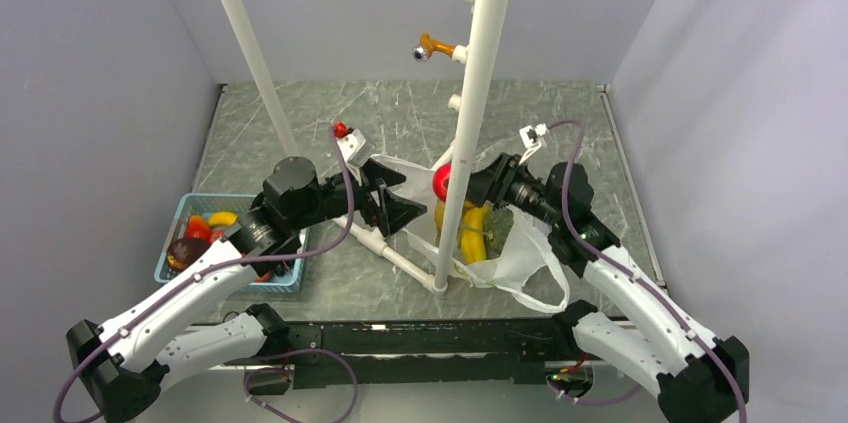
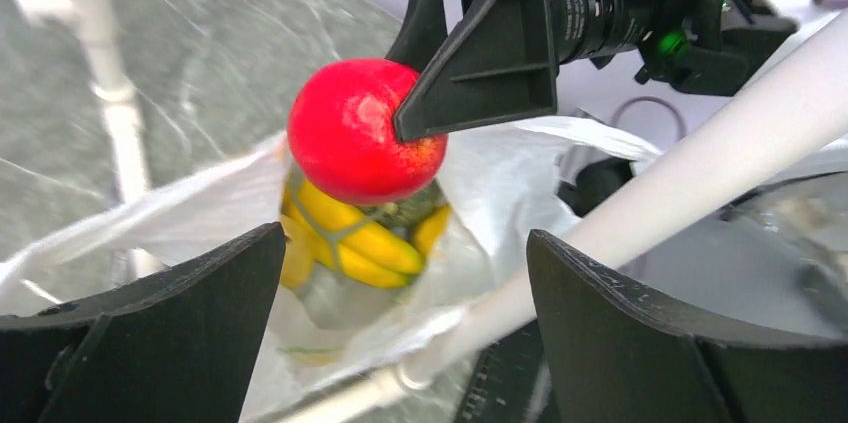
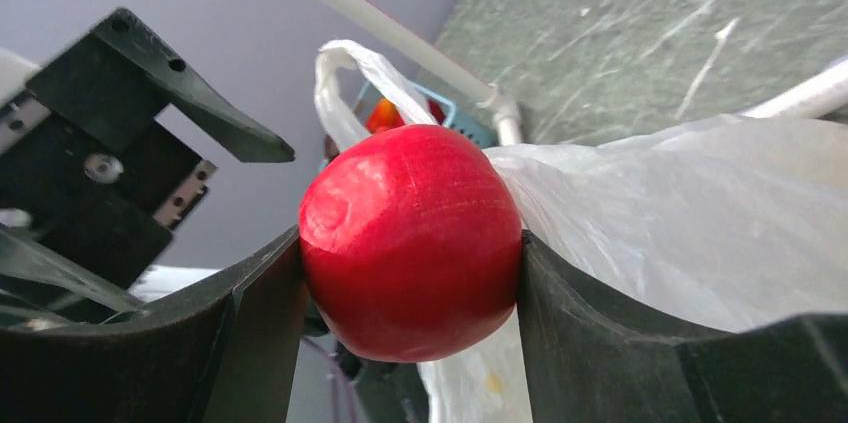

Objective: Take the fake fruits out of the plastic bag
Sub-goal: Adjust the fake fruit in the plastic bag.

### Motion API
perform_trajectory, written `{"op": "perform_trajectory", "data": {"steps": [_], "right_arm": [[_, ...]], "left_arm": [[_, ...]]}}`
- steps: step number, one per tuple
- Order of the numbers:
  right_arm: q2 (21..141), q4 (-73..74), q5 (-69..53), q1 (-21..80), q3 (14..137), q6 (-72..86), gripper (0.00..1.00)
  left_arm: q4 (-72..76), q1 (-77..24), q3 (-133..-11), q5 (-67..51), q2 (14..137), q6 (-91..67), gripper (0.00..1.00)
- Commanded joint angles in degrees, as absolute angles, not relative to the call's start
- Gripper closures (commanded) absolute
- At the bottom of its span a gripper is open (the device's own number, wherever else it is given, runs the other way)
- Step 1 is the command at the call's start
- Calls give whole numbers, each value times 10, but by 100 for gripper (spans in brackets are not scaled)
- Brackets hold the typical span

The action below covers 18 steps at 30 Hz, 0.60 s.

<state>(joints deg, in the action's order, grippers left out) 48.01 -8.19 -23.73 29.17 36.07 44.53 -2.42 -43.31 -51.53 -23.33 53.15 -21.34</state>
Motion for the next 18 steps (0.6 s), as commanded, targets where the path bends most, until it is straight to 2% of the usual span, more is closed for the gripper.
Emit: {"op": "perform_trajectory", "data": {"steps": [1,9,18], "right_arm": [[525,-133,-392,264,434,535,83],[580,-219,-485,266,459,642,82],[595,-254,-497,277,460,678,81]], "left_arm": [[36,-463,-496,-131,510,-66,2],[83,-507,-491,-112,507,109,1],[96,-539,-523,-111,553,168,1]]}}
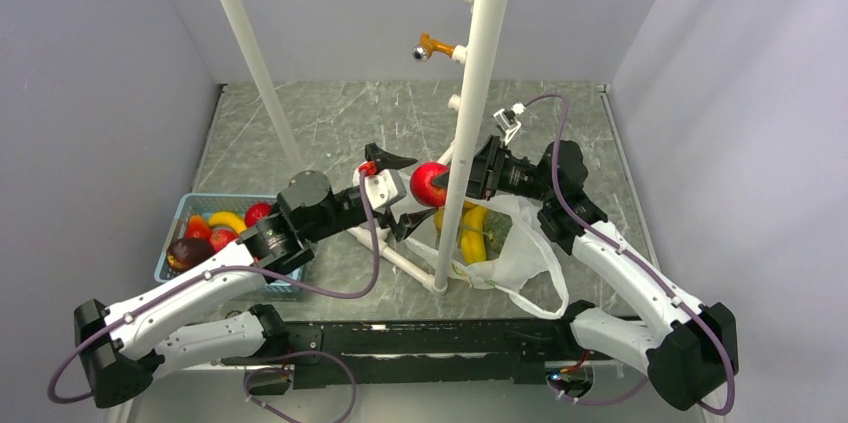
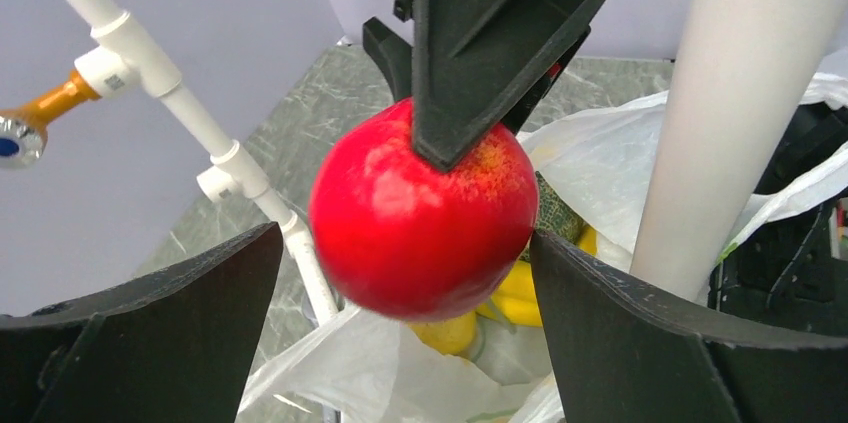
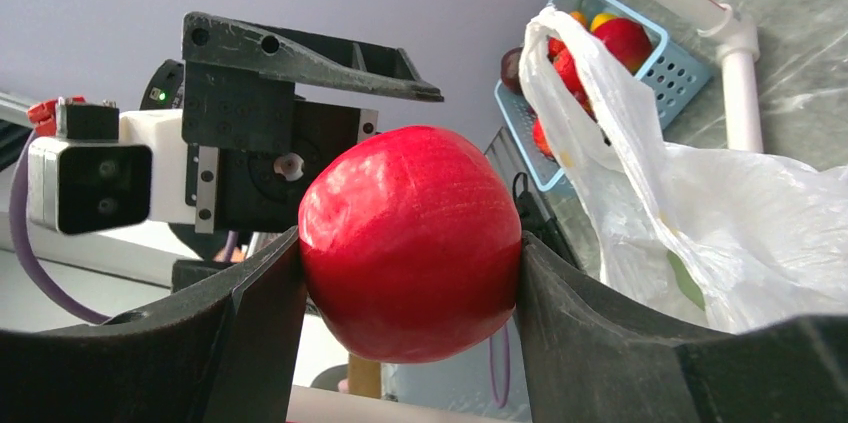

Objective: Take the fake fruits out of the plastic bag
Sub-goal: Adjust the fake fruit in the plastic bag.

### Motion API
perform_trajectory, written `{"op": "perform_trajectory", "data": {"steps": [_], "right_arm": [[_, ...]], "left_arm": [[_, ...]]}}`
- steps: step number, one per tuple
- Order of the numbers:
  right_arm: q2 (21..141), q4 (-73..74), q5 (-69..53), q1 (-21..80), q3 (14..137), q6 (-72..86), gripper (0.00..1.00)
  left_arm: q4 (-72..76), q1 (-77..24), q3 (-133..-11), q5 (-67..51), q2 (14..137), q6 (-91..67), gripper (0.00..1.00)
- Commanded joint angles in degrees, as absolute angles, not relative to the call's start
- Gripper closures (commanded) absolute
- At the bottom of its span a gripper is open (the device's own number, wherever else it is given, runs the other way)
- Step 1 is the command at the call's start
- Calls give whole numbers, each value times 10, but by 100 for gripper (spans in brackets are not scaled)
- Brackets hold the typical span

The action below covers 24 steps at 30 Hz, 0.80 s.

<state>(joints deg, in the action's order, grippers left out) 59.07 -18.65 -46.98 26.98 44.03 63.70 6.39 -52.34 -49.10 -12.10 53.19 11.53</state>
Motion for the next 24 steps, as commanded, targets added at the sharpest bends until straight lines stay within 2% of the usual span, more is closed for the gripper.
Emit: {"op": "perform_trajectory", "data": {"steps": [1,6,8,9,12,14,15,17,21,23,24], "right_arm": [[596,-255,-496,280,460,679,81],[601,-263,-492,293,460,682,79],[602,-266,-490,298,459,683,77],[602,-266,-489,301,459,681,76],[601,-253,-483,305,460,668,72],[601,-254,-481,305,455,668,68],[600,-258,-482,306,452,670,66],[602,-259,-481,306,451,669,52],[590,-198,-463,306,469,618,11],[579,-146,-442,306,480,586,2],[575,-129,-434,305,483,577,1]], "left_arm": [[98,-543,-525,-109,557,173,0],[124,-559,-523,-97,563,182,1],[128,-564,-524,-91,564,178,5],[126,-567,-525,-86,564,179,10],[115,-570,-523,-63,557,176,38],[102,-570,-518,-60,546,171,47],[97,-570,-515,-63,538,165,49],[94,-570,-504,-63,525,152,51],[48,-570,-501,-31,496,127,56],[7,-570,-506,-6,481,108,57],[-24,-570,-509,-2,473,101,58]]}}
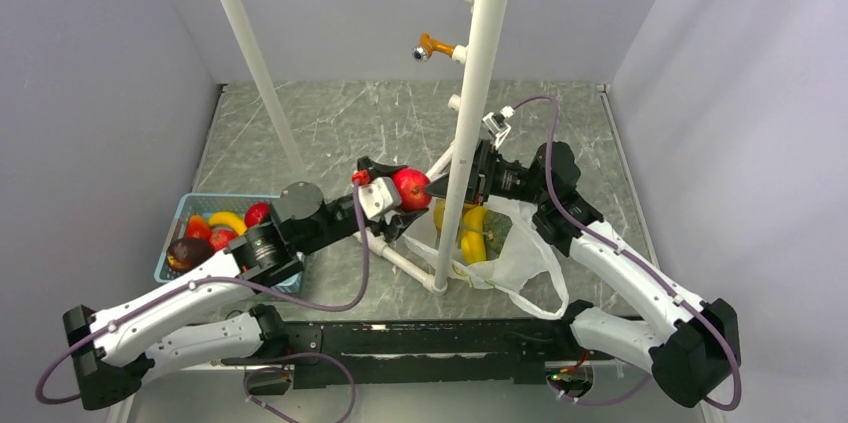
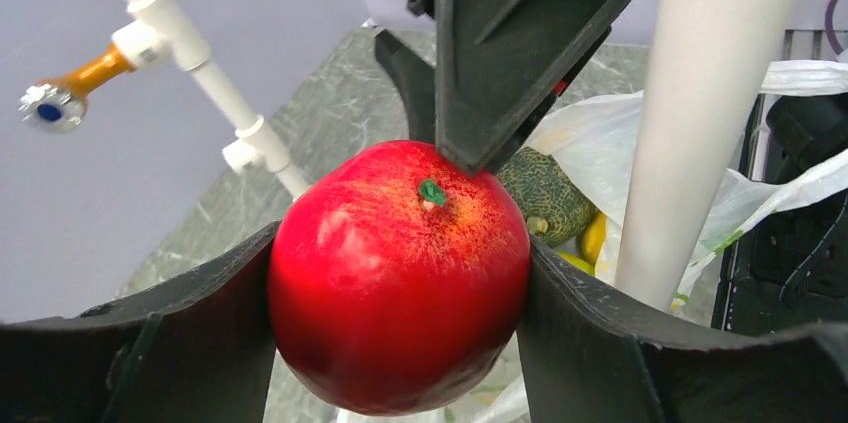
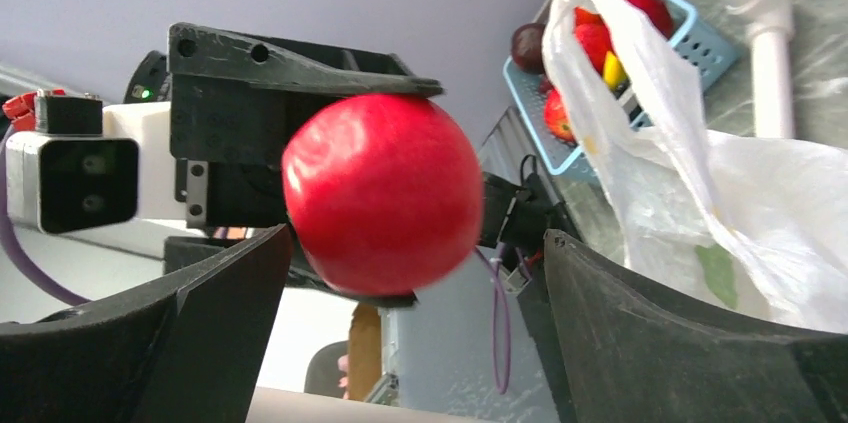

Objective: Take the fake fruits out of the plastic bag
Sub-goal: Adjust the fake fruit in the plastic bag, then place the fake fruit in the bin.

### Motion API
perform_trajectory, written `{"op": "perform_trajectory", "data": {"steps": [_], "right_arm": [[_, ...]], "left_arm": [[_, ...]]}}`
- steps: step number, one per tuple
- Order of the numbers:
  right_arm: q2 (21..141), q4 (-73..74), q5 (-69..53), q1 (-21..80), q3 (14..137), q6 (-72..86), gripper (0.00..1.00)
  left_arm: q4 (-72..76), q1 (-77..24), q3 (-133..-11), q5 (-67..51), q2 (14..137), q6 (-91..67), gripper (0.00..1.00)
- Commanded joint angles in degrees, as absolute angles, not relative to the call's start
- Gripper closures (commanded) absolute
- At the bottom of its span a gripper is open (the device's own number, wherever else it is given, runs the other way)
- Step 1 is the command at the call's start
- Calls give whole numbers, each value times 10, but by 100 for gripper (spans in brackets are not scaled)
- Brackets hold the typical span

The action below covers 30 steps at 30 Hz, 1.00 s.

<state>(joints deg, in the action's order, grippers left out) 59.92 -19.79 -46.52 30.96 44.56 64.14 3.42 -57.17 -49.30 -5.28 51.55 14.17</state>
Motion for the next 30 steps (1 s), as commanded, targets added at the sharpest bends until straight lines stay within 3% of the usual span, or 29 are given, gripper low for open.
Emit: {"op": "perform_trajectory", "data": {"steps": [1,11,18,30], "right_arm": [[573,-120,-430,305,484,570,1],[547,-15,-380,302,497,483,1],[528,30,-357,301,494,448,1],[490,108,-317,301,509,394,1]], "left_arm": [[-55,-570,-513,13,464,84,58],[-329,-569,-534,213,351,-91,51],[-494,-521,-572,337,382,-142,49],[-350,-114,-422,108,389,-80,51]]}}
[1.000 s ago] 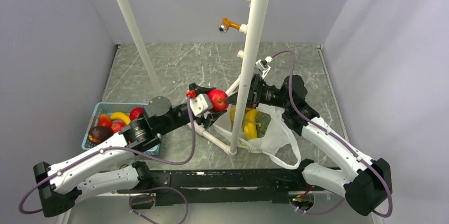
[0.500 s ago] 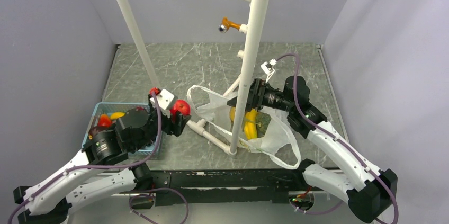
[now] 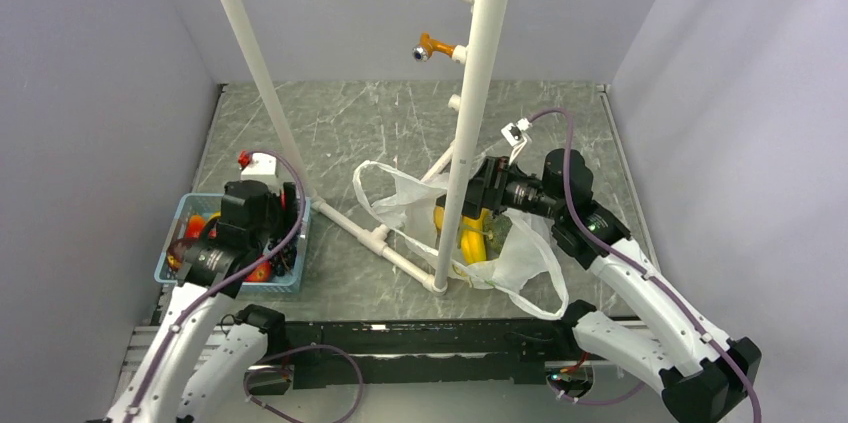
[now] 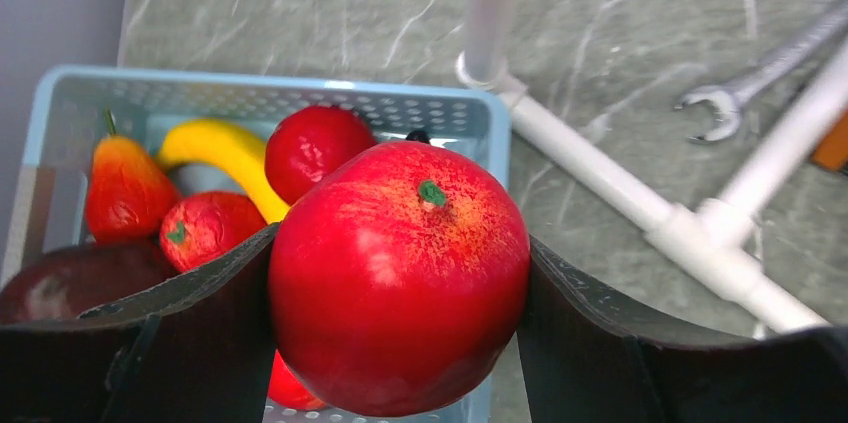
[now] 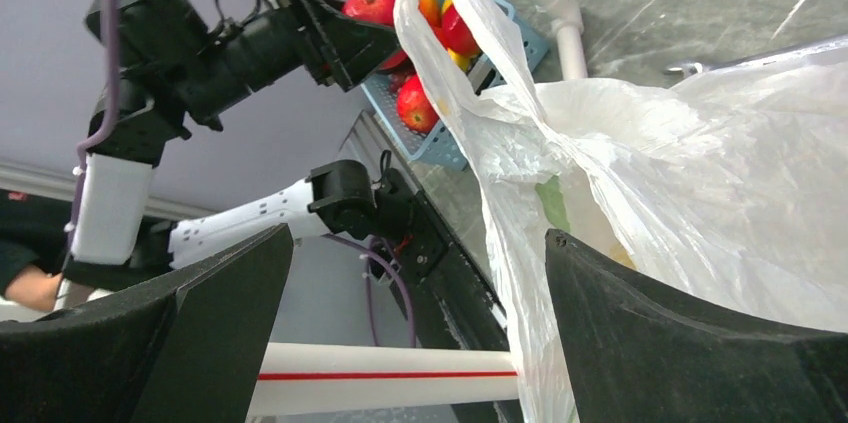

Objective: Take the fake fruits out of the plastic bag
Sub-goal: Place the fake fruit in the bin.

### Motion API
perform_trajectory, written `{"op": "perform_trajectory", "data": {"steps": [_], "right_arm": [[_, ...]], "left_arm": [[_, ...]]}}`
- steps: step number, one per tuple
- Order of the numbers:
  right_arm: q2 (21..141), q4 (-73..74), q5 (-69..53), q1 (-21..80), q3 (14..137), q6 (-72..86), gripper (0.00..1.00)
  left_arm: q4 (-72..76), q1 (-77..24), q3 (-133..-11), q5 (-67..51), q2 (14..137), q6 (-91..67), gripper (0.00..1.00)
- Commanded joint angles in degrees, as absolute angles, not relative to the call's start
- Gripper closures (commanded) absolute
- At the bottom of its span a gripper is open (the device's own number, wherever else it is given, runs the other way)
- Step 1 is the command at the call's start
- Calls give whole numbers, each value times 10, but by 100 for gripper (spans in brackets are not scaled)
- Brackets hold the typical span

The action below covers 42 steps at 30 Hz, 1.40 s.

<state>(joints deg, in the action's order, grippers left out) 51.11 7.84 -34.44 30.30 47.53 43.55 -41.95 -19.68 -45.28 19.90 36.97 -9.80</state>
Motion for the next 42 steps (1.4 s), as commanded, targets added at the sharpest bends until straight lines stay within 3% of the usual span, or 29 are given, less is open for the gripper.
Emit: {"op": "perform_trajectory", "data": {"steps": [1,10,19,22,27,29,37,42], "right_arm": [[487,119,-312,301,511,386,1],[452,246,-227,301,532,290,1],[445,437,-15,301,581,300,1],[462,523,53,301,597,343,1],[478,652,131,301,619,410,1],[490,696,135,301,634,407,1],[465,740,44,301,632,289,1],[422,705,-18,301,611,274,1]], "left_arm": [[-339,-89,-411,93,400,-76,51],[-327,48,-416,20,527,-105,47],[-367,69,-445,17,616,-130,44],[-368,69,-443,29,606,-135,33],[-368,67,-441,35,590,-135,7],[-368,67,-442,29,585,-132,1],[-363,58,-444,-7,531,-113,1],[-336,43,-433,-77,431,-101,1]]}}
